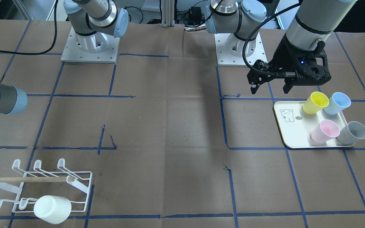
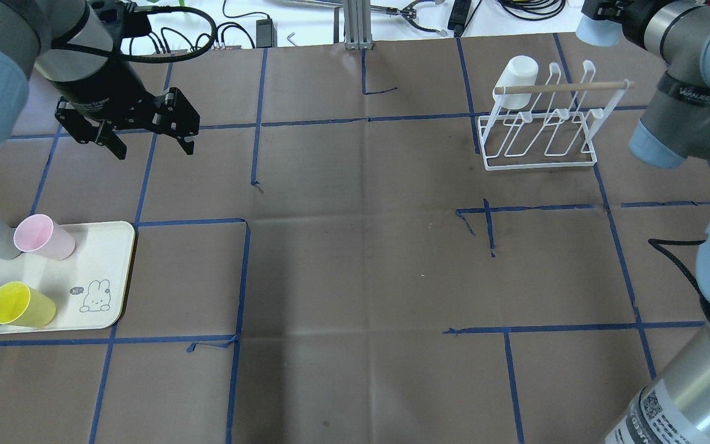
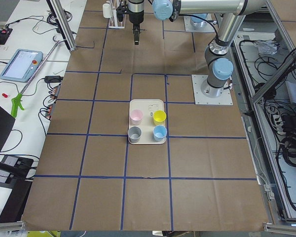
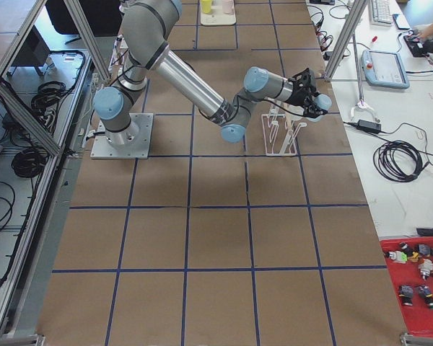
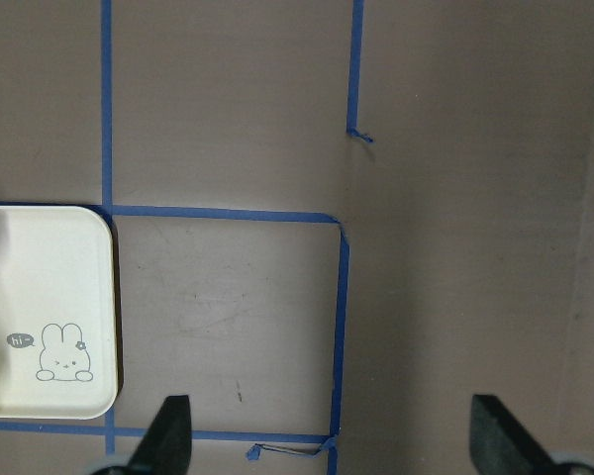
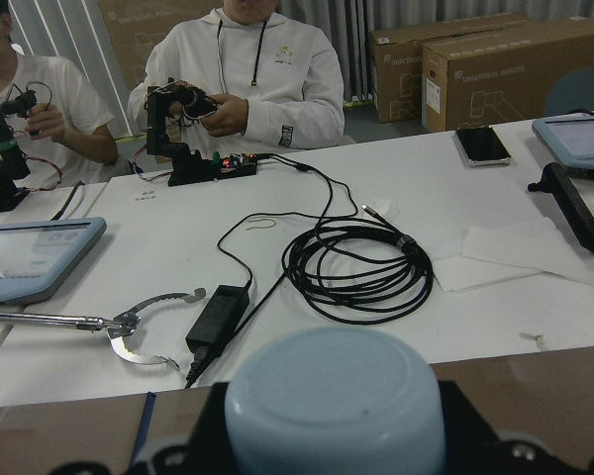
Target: Transfer IKEA cup to right arm and place on rack
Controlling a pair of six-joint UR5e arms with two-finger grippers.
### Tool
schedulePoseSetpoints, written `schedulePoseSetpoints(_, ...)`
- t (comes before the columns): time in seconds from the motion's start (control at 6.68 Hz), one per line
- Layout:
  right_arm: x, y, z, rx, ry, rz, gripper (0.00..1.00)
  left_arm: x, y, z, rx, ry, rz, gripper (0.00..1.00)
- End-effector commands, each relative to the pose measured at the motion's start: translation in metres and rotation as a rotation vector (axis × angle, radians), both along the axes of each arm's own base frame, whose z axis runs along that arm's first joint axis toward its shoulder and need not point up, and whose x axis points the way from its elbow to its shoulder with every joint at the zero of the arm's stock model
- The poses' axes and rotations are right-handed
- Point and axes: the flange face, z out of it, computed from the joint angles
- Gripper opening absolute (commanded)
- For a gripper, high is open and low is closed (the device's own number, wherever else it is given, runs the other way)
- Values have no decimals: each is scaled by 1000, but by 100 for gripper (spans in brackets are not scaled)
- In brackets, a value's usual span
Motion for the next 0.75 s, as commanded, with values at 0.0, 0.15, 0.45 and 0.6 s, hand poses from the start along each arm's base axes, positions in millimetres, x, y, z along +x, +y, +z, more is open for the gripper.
schedulePoseSetpoints(0.0, -8, 9, -25, 28, 13, -5, 12, -8, 4, -1, -1, 6, -17, 100)
schedulePoseSetpoints(0.15, -7, 9, -28, 20, 16, -3, 12, -6, 4, -1, -1, 5, -15, 100)
schedulePoseSetpoints(0.45, -3, 19, -41, 15, 19, -5, 12, 0, 3, -1, -1, 4, -23, 100)
schedulePoseSetpoints(0.6, -2, 20, -44, 22, 19, -7, 23, 1, 2, -1, -3, 6, -23, 100)
